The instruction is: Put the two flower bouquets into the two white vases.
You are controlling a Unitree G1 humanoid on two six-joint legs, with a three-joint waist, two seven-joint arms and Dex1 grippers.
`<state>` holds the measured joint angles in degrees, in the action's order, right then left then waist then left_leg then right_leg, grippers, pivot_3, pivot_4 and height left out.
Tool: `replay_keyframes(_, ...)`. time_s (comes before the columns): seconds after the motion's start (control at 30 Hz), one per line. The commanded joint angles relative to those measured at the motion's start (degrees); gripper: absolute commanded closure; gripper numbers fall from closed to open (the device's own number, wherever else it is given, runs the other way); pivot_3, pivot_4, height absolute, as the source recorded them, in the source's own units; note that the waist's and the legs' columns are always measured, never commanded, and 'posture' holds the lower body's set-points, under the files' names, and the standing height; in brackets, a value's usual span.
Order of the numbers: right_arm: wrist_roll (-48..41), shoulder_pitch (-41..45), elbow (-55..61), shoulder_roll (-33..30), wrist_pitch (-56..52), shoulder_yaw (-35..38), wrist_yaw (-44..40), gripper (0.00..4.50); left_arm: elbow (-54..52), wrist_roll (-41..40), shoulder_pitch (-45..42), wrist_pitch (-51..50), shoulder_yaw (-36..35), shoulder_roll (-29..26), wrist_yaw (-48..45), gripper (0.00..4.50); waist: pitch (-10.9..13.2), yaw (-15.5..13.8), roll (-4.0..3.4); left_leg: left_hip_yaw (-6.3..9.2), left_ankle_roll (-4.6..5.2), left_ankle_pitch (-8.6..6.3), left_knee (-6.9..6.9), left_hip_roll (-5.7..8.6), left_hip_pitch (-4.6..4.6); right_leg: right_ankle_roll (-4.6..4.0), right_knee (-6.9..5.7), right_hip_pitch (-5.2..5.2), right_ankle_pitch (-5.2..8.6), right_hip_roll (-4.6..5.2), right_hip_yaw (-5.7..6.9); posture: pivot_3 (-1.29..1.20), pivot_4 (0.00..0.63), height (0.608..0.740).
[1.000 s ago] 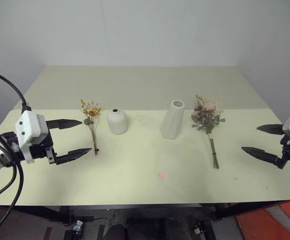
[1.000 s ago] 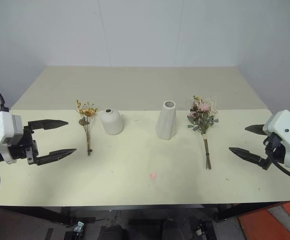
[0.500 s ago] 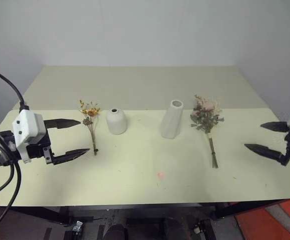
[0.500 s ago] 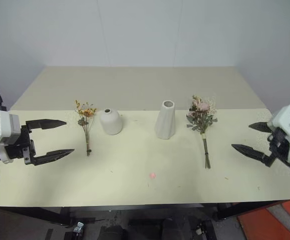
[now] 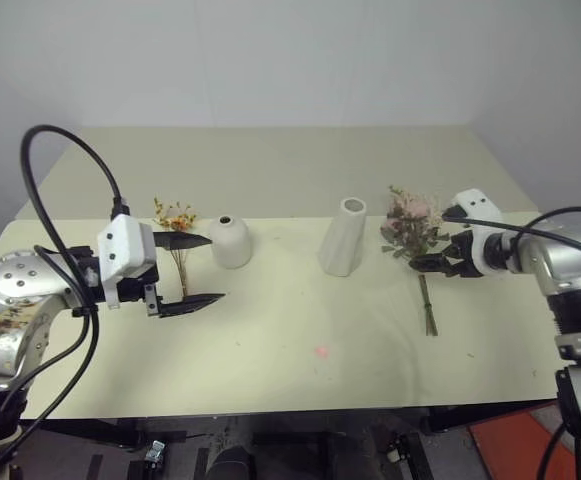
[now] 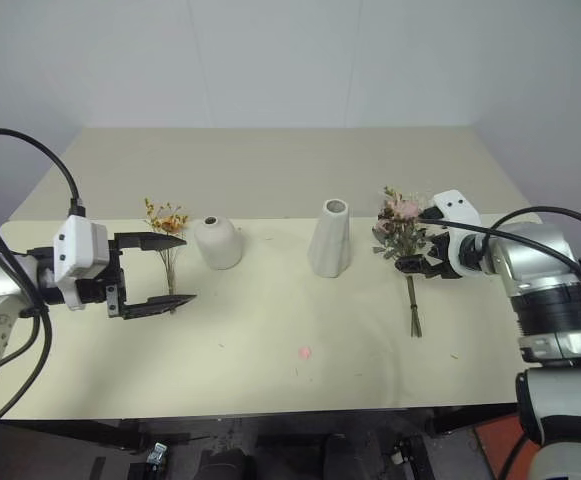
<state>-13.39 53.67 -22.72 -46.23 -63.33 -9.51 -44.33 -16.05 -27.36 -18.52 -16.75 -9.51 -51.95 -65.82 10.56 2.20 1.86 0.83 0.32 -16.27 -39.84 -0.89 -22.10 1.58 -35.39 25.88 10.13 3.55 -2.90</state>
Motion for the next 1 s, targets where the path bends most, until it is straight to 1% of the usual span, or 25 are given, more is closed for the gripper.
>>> replay_keyframes(0.03,3.48,3.65,-6.49,2.32,2.98,-1.94,0.9,0.02,-1.22,0.53,-0.21,1.63,0.41,0.99,1.11,0.0,0.0,0.13,0.0,-0.01,0.0,0.0,-0.03,0.0,-0.09,0.02,0.01,0.08,-0.06,0.0,0.0,0.0,0.15,0.74)
replay_keyframes(0.1,4.69,5.44,-11.02,4.16,4.53,-2.17,1.21,0.02,-1.63,1.07,1.12,1.84,0.2,1.24,1.6,0.0,0.0,0.22,0.0,-0.01,-0.01,0.01,-0.04,0.01,-0.15,0.02,0.01,0.15,-0.08,0.0,-0.01,0.0,0.15,0.74)
replay_keyframes(0.2,6.38,7.49,-16.0,5.66,6.58,-3.05,0.36,0.64,-2.18,1.43,3.01,2.11,-0.17,1.15,2.06,0.0,0.0,0.24,0.0,-0.02,-0.01,0.01,-0.03,0.0,-0.14,0.02,0.05,0.2,-0.08,-0.01,-0.01,0.0,0.15,0.74)
replay_keyframes(0.27,7.42,8.94,-19.28,6.67,7.71,-2.76,1.0,1.27,-2.43,1.56,3.82,2.34,-0.48,1.04,2.38,0.0,0.01,0.28,-0.01,-0.02,-0.02,0.01,-0.03,0.01,-0.13,0.02,0.08,0.21,-0.08,-0.01,-0.02,0.0,0.15,0.74)
replay_keyframes(0.33,8.12,10.23,-21.43,7.53,8.52,-2.24,1.42,2.05,-2.58,1.59,4.41,2.47,-1.02,1.05,2.86,0.0,0.0,0.29,-0.01,-0.03,-0.03,0.02,-0.04,0.0,-0.1,0.02,0.14,0.21,-0.08,-0.01,-0.03,0.0,0.15,0.74)
replay_keyframes(0.4,8.74,11.19,-22.74,8.04,9.06,-2.15,1.21,2.73,-2.5,1.58,4.61,2.62,-1.18,1.02,3.09,0.0,0.0,0.35,-0.01,-0.03,-0.03,0.02,-0.03,0.0,-0.08,0.02,0.13,0.21,-0.08,-0.01,-0.03,0.0,0.15,0.74)
replay_keyframes(0.43,9.04,11.56,-23.2,8.24,9.26,-2.18,1.09,3.17,-2.42,1.63,4.73,2.73,-1.19,1.05,3.21,0.0,0.0,0.38,-0.02,-0.03,-0.03,0.02,-0.02,-0.01,-0.08,0.02,0.11,0.21,-0.08,-0.03,-0.03,0.0,0.15,0.74)
replay_keyframes(0.53,9.79,12.29,-23.8,8.48,9.37,-1.96,1.12,4.18,-2.05,1.98,5.17,3.26,-1.08,1.23,3.57,0.0,0.0,0.41,-0.02,-0.03,-0.03,0.02,-0.01,-0.01,-0.1,0.01,-0.07,0.21,-0.09,-0.02,-0.03,0.0,0.15,0.74)
replay_keyframes(0.57,9.95,12.41,-23.87,8.42,9.23,-1.89,1.0,4.33,-2.01,2.06,5.33,3.4,-1.08,1.26,3.67,0.0,0.0,0.4,-0.02,-0.03,-0.03,0.02,-0.02,-0.01,-0.1,0.01,-0.18,0.22,-0.09,-0.02,-0.03,0.0,0.15,0.74)
replay_keyframes(0.7,10.3,12.07,-23.93,8.31,9.12,-0.71,1.91,4.33,-2.13,2.28,5.65,3.43,-1.02,1.44,4.11,0.0,0.0,0.39,-0.02,-0.03,-0.03,0.02,-0.02,0.0,-0.07,0.01,-0.27,0.22,-0.08,-0.02,-0.03,0.0,0.15,0.74)
replay_keyframes(0.77,10.05,11.08,-21.38,8.64,11.69,1.54,4.8,4.33,-2.04,2.34,5.46,3.36,-0.89,1.37,4.07,0.0,0.0,0.39,-0.02,-0.03,-0.03,0.02,-0.02,0.0,-0.06,0.01,-0.29,0.22,-0.08,-0.02,-0.04,0.0,0.15,0.74)
replay_keyframes(0.8,9.67,9.98,-18.41,9.23,16.0,4.01,7.99,4.33,-1.93,2.52,5.33,3.42,-0.82,1.26,4.1,0.0,-0.01,0.38,-0.02,-0.03,-0.03,0.02,-0.02,0.0,-0.06,0.01,-0.29,0.22,-0.08,-0.02,-0.03,0.0,0.15,0.74)
replay_keyframes(0.83,9.73,8.55,-15.24,9.89,22.57,6.35,11.64,4.33,-1.78,2.71,5.19,3.51,-0.81,1.16,4.14,0.0,0.0,0.43,-0.02,-0.03,-0.03,0.02,-0.02,0.0,-0.07,0.01,-0.28,0.22,-0.08,-0.02,-0.04,0.0,0.15,0.74)
replay_keyframes(0.87,9.36,7.17,-12.42,10.9,31.0,9.32,15.43,4.33,-1.62,2.79,5.05,3.61,-0.89,1.11,4.18,0.0,0.0,0.51,-0.02,-0.04,-0.03,0.02,-0.01,0.0,-0.07,0.01,-0.3,0.24,-0.08,-0.02,-0.06,0.0,0.15,0.74)
replay_keyframes(0.9,9.24,6.3,-10.29,12.84,40.46,12.95,21.96,4.33,-1.42,2.77,4.76,3.6,-1.08,1.07,4.29,0.0,0.0,0.66,-0.02,-0.05,-0.03,0.02,-0.01,0.0,-0.08,0.02,-0.31,0.26,-0.08,-0.02,-0.07,0.0,0.15,0.74)
replay_keyframes(0.93,9.9,5.82,-9.08,14.27,47.63,15.4,27.75,4.33,-1.34,2.76,4.57,3.62,-1.24,1.03,4.38,0.0,0.0,0.87,-0.02,-0.08,-0.03,0.02,0.0,0.0,-0.07,0.02,-0.34,0.3,-0.08,-0.03,-0.11,0.0,0.15,0.74)
replay_keyframes(1.0,10.72,5.85,-8.75,16.16,59.45,18.5,34.49,4.33,-1.36,2.67,4.51,3.54,-1.38,1.08,4.53,0.0,0.01,1.14,-0.04,-0.14,-0.09,0.05,0.03,0.01,-0.09,0.02,-0.44,0.41,-0.08,-0.03,-0.23,0.0,0.15,0.74)
